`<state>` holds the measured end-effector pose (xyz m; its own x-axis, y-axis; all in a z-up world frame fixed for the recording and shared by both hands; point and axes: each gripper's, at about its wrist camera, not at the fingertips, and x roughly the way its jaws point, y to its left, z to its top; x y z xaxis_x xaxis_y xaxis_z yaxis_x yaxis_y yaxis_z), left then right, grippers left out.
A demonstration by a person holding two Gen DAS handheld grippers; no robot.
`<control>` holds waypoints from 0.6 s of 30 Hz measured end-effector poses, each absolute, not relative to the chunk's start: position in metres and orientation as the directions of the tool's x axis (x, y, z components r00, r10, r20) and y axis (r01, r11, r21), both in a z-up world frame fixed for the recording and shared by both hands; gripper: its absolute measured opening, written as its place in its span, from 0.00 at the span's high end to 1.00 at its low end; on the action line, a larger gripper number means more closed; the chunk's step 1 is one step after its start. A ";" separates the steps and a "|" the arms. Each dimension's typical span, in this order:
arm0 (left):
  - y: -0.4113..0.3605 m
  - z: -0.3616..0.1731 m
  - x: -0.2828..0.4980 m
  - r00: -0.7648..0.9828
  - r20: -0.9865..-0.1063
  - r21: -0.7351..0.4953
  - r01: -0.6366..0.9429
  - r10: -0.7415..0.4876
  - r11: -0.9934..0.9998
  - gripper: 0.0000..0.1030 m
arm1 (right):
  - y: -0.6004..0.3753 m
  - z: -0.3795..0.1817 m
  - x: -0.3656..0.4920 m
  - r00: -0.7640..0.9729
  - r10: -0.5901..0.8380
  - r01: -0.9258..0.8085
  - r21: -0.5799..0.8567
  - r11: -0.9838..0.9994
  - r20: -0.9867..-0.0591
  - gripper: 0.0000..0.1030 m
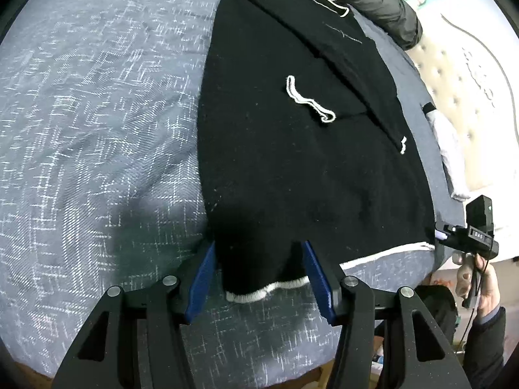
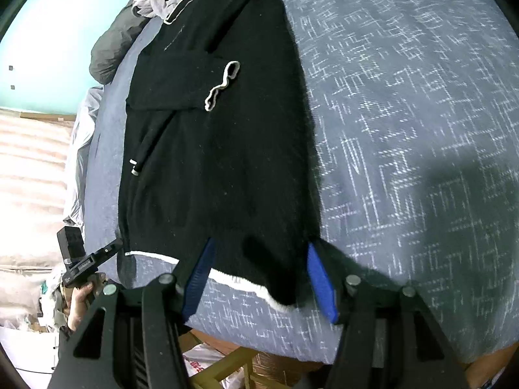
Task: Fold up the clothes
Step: 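Grasp the white-trimmed hem with both tools, then lift the hem with both tools and carry it toward the collar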
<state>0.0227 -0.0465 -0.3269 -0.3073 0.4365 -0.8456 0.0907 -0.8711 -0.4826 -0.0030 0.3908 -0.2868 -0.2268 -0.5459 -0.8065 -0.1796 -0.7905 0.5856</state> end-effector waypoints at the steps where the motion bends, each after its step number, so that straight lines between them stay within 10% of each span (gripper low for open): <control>1: -0.047 -0.328 0.022 -0.311 -0.841 -0.491 0.093 0.443 -0.866 0.44 | 0.391 -0.288 -0.004 -0.227 -0.549 -0.178 0.588 -0.789 -0.805 0.43; 7: -0.045 -0.329 0.018 -0.328 -0.829 -0.502 0.079 0.454 -0.861 0.51 | 0.388 -0.289 -0.008 -0.231 -0.556 -0.154 0.594 -0.790 -0.799 0.44; 10: -0.045 -0.326 0.019 -0.328 -0.834 -0.490 0.071 0.444 -0.869 0.79 | 0.386 -0.288 -0.010 -0.229 -0.552 -0.136 0.587 -0.798 -0.802 0.45; 18: -0.037 -0.300 0.026 -0.341 -0.830 -0.467 -0.006 0.441 -0.884 0.91 | 0.378 -0.282 -0.007 -0.222 -0.550 -0.073 0.576 -0.814 -0.805 0.91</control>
